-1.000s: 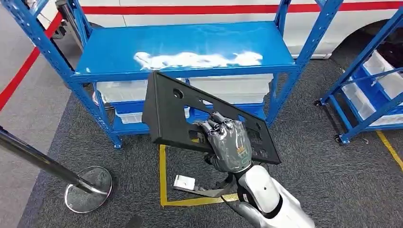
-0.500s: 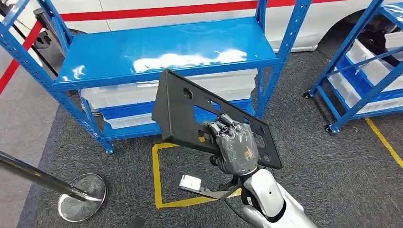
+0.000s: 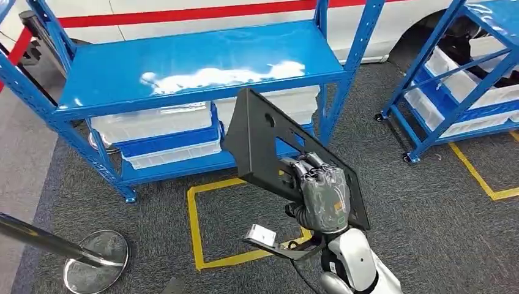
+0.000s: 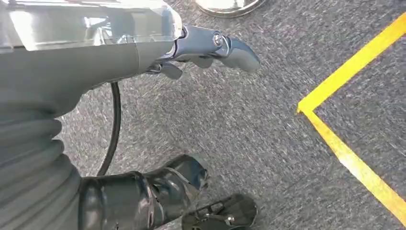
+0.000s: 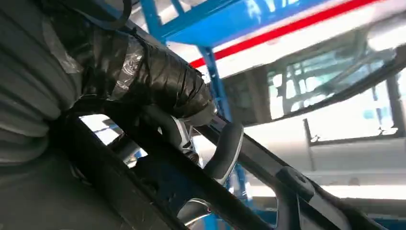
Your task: Take the parts from the cabinet and place them on the table.
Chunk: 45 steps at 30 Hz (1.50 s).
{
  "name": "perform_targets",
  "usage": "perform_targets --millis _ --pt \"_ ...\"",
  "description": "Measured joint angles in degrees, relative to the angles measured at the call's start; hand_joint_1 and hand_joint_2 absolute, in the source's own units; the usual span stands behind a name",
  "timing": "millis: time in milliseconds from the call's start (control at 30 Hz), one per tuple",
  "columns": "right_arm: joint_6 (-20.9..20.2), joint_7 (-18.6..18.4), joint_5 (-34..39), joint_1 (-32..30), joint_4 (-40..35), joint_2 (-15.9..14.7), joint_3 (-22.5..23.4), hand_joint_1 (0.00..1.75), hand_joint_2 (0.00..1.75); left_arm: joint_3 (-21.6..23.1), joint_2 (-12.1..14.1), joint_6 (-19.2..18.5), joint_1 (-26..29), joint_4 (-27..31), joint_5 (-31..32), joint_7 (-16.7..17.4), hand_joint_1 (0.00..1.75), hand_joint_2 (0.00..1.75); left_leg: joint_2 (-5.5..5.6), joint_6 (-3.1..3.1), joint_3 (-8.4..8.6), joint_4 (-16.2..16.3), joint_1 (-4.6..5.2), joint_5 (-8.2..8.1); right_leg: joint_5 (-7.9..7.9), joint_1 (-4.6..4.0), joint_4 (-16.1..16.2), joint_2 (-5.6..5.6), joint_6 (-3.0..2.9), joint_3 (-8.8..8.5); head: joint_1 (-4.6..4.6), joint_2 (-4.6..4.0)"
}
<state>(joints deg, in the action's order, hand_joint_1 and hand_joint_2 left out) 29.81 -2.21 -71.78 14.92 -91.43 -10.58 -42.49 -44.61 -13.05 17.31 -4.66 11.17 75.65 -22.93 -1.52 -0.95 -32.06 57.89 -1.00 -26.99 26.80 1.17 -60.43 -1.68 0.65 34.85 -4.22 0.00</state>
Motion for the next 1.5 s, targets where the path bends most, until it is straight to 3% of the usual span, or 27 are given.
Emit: perform_targets --millis 33,67,167,200,233,300,333,367,400,433,467,500,533,667,700,733,833,867,900,933,1000,1033,1067,1400,1500 --pt "0.38 0.07 -0.13 -0.23 -0.15 0.0 0.27 1.75 1.75 0.0 0.04 0.04 -0.04 0.0 0.0 0.0 0.0 1.75 -0.11 0.4 -0.36 0.48 0.52 -0.24 0.46 -0.67 0.27 -0.59 -0.31 -0.22 0.0 -0.02" --pt "0.73 0.07 -0.31 -0.64 -0.55 -0.02 0.62 1.75 1.75 0.0 0.04 0.09 0.01 0.0 0.0 -0.02 0.0 1.75 -0.18 0.6 -0.45 0.55 0.49 -0.25 0.35 -0.44 0.01 0.21 -0.78 -0.17 0.11 0.0" --pt "1.25 0.09 -0.66 -1.95 -1.22 -0.2 1.58 1.75 1.75 0.0 0.04 0.13 0.14 0.0 -0.04 -0.07 0.0 1.75 -0.96 1.3 -0.22 0.45 0.41 -0.27 0.09 -0.51 0.28 0.96 -1.58 0.08 0.09 0.0" --pt "1.29 0.11 -0.68 -2.21 -1.57 -0.22 1.79 1.75 1.75 0.0 0.04 0.15 0.14 0.0 -0.06 -0.09 0.0 1.75 -0.55 1.57 -0.52 1.12 0.25 -1.24 -0.08 -0.29 0.54 1.1 -1.97 -0.17 0.07 -0.02" --pt "1.51 0.11 -0.7 -2.35 -1.9 -0.24 2.06 1.75 1.75 0.0 0.04 0.17 0.11 0.0 -0.07 -0.13 0.0 1.75 0.12 1.71 -1.5 3.48 0.25 -3.14 -0.15 -0.24 0.62 1.39 -2.3 -0.17 0.13 -0.02" --pt "2.06 0.28 -0.88 -2.83 -2.32 -0.24 2.41 1.75 1.75 0.0 0.04 0.17 0.16 0.0 -0.13 -0.15 0.0 1.75 0.76 1.98 -5.41 12.58 0.23 -7.65 -0.17 -0.38 0.59 1.94 -2.54 -0.09 0.11 0.0" --pt "2.26 0.37 -0.92 -3.22 -2.34 -0.24 2.62 1.75 1.75 0.0 0.04 0.17 0.23 0.0 -0.17 -0.15 0.0 1.75 0.89 1.99 -7.26 16.64 0.24 -8.96 -0.14 -0.49 0.56 2.26 -2.6 -0.09 0.09 0.0" --pt "2.28 0.39 -0.94 -3.64 -2.34 -0.24 2.87 1.75 1.75 0.0 0.04 0.17 0.31 0.0 -0.2 -0.15 0.0 1.75 0.94 1.89 -8.26 18.71 0.25 -8.97 -0.14 -0.57 0.49 2.72 -2.6 -0.1 0.11 -0.02" --pt "2.32 0.42 -1.05 -4.06 -2.43 -0.28 3.13 1.75 1.75 0.0 0.04 0.17 0.36 0.0 -0.26 -0.17 0.0 1.75 0.98 1.7 -7.78 17.45 0.26 -7.44 -0.14 -0.62 0.42 3.18 -2.61 -0.11 0.11 0.0" --pt "2.39 0.42 -1.09 -4.43 -2.75 -0.33 3.41 1.75 1.75 0.0 0.04 0.17 0.35 0.0 -0.35 -0.18 0.0 1.75 1.06 1.43 -6.07 13.71 0.27 -4.92 -0.13 -0.65 0.32 3.72 -2.61 -0.13 0.11 0.0" --pt "2.45 0.42 -1.23 -4.64 -3.08 -0.39 3.59 1.75 1.75 0.0 0.04 0.17 0.33 0.0 -0.5 -0.22 0.0 1.75 1.46 1.06 -3.74 8.6 0.31 -2.19 -0.13 -0.71 0.26 4.24 -2.61 -0.18 0.11 0.0" --pt "2.6 0.44 -1.31 -4.77 -3.39 -0.42 3.83 1.75 1.75 0.0 0.04 0.17 0.33 0.0 -0.52 -0.22 0.0 1.75 2.77 0.53 -1.43 3.55 0.4 0.15 -0.13 -0.72 0.26 4.72 -2.6 -0.24 0.11 0.0" --pt "2.91 0.46 -1.49 -5.05 -3.65 -0.44 4.13 1.75 1.75 0.0 0.22 0.17 0.39 0.0 -0.63 -0.22 0.0 1.75 4.68 0.06 -0.38 1.91 0.32 -0.6 -0.2 -0.76 0.29 5.02 -2.43 -0.02 0.02 -0.02" --pt "3.87 0.59 -1.86 -6.94 -4.87 -0.72 5.46 1.75 1.75 -0.02 0.24 0.37 0.33 0.0 -0.85 -0.33 0.0 1.75 3.69 -0.26 -0.03 0.1 0.59 -0.29 -0.99 -0.41 0.86 6.43 -1.0 0.42 0.15 0.0" --pt "4.05 0.61 -1.88 -7.53 -5.2 -0.9 5.8 1.75 1.75 -0.04 0.24 0.39 0.38 0.0 -0.85 -0.35 0.0 1.75 2.99 -0.47 0.39 -0.87 -0.15 0.31 -0.43 -0.52 0.34 5.39 -0.78 0.45 0.15 0.0" --pt "4.53 0.72 -1.94 -7.92 -5.61 -1.07 6.21 1.75 1.75 -0.04 0.24 0.52 0.38 0.0 -0.92 -0.37 0.0 1.75 2.7 -0.8 0.56 -1.23 0.0 0.47 0.79 -0.68 -1.0 3.6 -0.57 1.06 0.09 0.0" --pt "5.67 1.03 -2.3 -9.35 -6.49 -1.2 7.41 1.75 1.75 -0.07 0.28 0.7 0.58 0.0 -1.09 -0.37 0.0 1.75 1.2 -1.03 0.49 -1.18 0.23 0.43 7.09 -0.35 -13.4 2.4 0.05 6.86 0.11 0.0" --pt "6.13 1.03 -2.3 -10.24 -6.8 -1.25 7.87 1.75 1.75 -0.11 0.33 0.7 0.67 0.0 -1.16 -0.37 0.0 1.75 0.72 -1.02 0.47 -1.09 0.23 0.41 7.55 -0.24 -16.15 2.35 0.26 8.12 0.13 -0.02" --pt "6.48 1.03 -2.3 -11.04 -7.06 -1.27 8.22 1.75 1.75 -0.15 0.33 0.72 0.72 0.0 -1.2 -0.39 0.0 1.75 0.33 -1.0 0.47 -1.02 0.23 0.33 6.64 -0.13 -15.88 2.26 0.4 7.94 0.09 -0.02" --pt "6.97 1.03 -2.32 -11.74 -7.39 -1.27 8.66 1.75 1.75 -0.17 0.33 0.79 0.72 0.0 -1.27 -0.39 0.0 1.75 -0.08 -0.92 0.48 -0.87 0.23 0.18 4.72 0.01 -13.09 2.08 0.47 6.51 0.13 -0.02" --pt "8.22 1.09 -2.36 -13.24 -8.46 -1.29 9.8 1.75 1.75 -0.2 0.33 0.87 0.71 0.0 -1.62 -0.44 0.0 1.75 -0.8 -0.54 0.59 -0.28 0.23 -0.35 -0.26 0.14 -2.06 0.55 0.36 0.42 0.11 0.0" --pt "8.88 1.24 -2.36 -13.88 -8.92 -1.29 10.36 1.75 1.75 -0.22 0.35 0.9 0.72 0.0 -1.75 -0.48 0.0 1.75 -1.02 -0.13 0.51 0.02 0.43 -0.67 0.96 -0.27 0.15 -1.31 -0.05 -0.67 0.11 0.0" --pt "9.22 1.57 -2.34 -14.49 -9.37 -1.29 10.8 1.75 1.75 -0.24 0.35 0.94 0.7 0.0 -1.88 -0.5 0.0 1.75 -1.19 0.19 0.46 0.5 0.77 -0.89 0.33 -0.45 0.57 -0.68 -0.35 -0.51 0.16 0.0" --pt "9.34 1.71 -2.3 -14.85 -9.56 -1.29 10.95 1.75 1.75 -0.24 0.35 0.94 0.73 0.0 -1.9 -0.5 0.0 1.75 -1.22 0.25 0.47 0.43 0.76 -0.91 0.35 -0.44 0.33 -0.3 -0.52 -0.46 0.15 -0.02" --pt "9.56 3.63 -1.75 -17.17 -10.91 -1.27 12.29 1.75 1.75 -0.28 0.35 1.03 0.78 0.0 -2.08 -0.55 0.0 1.75 -1.77 0.71 0.7 0.15 0.74 -0.8 0.41 -0.63 0.17 0.29 -0.89 -0.29 0.13 0.0"
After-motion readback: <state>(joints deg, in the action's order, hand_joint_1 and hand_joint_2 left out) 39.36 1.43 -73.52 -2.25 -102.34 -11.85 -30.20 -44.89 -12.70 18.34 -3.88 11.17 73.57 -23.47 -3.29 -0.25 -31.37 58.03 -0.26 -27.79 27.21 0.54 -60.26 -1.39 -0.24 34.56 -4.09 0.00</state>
